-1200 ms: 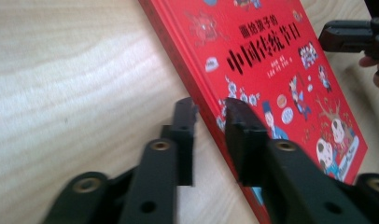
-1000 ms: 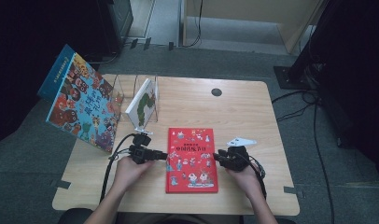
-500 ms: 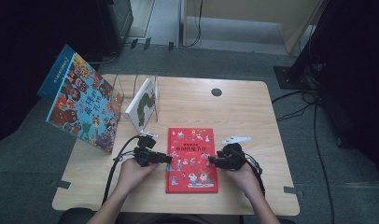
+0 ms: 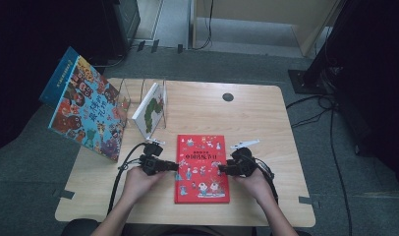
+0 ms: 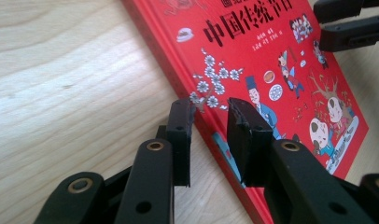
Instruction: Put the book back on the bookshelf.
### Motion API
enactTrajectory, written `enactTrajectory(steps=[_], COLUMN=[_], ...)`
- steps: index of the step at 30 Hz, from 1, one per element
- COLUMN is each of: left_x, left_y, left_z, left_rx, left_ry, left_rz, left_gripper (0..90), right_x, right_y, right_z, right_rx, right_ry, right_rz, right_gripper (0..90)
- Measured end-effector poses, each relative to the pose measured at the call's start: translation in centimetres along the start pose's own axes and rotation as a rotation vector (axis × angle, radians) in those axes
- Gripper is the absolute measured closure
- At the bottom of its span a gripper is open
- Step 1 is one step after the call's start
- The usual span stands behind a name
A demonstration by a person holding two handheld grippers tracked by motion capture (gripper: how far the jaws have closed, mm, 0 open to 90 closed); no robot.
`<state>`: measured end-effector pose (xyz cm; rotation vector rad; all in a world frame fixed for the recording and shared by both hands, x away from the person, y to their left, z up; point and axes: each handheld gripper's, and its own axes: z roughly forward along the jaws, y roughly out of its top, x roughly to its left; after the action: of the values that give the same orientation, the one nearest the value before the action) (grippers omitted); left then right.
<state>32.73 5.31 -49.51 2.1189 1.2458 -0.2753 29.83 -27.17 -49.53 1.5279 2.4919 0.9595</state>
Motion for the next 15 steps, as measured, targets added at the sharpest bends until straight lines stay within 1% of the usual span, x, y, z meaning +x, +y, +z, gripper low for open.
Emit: enactTrajectory(steps=[1, 2, 3, 4, 6, 8, 10, 13, 14, 15], left_x=[0.1, 0.2, 0.3, 0.4, 0.5, 0.5, 0.3, 0.1, 0.1, 0.0], left_y=[0.0, 0.0, -0.1, -0.1, -0.1, -0.1, -0.2, -0.2, -0.3, -0.3], left_z=[-0.1, -0.1, 0.0, 0.1, 0.5, 0.7, 0.8, 0.8, 0.9, 0.9], left_rx=[0.0, -0.001, 0.009, 0.012, 0.026, 0.025, 0.022, 0.014, 0.015, 0.018], left_ry=[0.011, 0.021, 0.026, 0.023, 0.017, -0.002, 0.006, 0.016, 0.009, 0.003], left_rz=[0.001, -0.001, 0.004, 0.003, -0.005, -0.014, -0.008, -0.007, -0.009, -0.008], left_gripper=[80.5, 82.7, 87.7, 88.8, 90.0, 90.0, 90.0, 90.0, 90.0, 90.0], right_x=[-0.1, -0.1, -0.1, -0.1, -0.1, -0.2, -0.3, -0.3, -0.3, -0.2], right_y=[0.0, -0.1, -0.1, -0.1, 0.0, 0.0, 0.0, 0.3, 0.3, 0.4], right_z=[0.0, 0.0, 0.0, 0.0, 0.0, 0.0, 0.1, 0.1, 0.2, 0.2], right_rx=[0.002, 0.001, 0.002, 0.007, 0.007, 0.013, 0.013, 0.026, 0.024, 0.024], right_ry=[0.006, 0.006, 0.004, 0.007, 0.012, 0.015, 0.018, 0.018, 0.02, 0.016], right_rz=[-0.001, 0.002, 0.007, 0.012, 0.013, 0.03, 0.047, 0.06, 0.062, 0.078], right_gripper=[53.7, 53.4, 53.5, 53.4, 52.1, 51.5, 52.4, 52.9, 52.9, 52.8])
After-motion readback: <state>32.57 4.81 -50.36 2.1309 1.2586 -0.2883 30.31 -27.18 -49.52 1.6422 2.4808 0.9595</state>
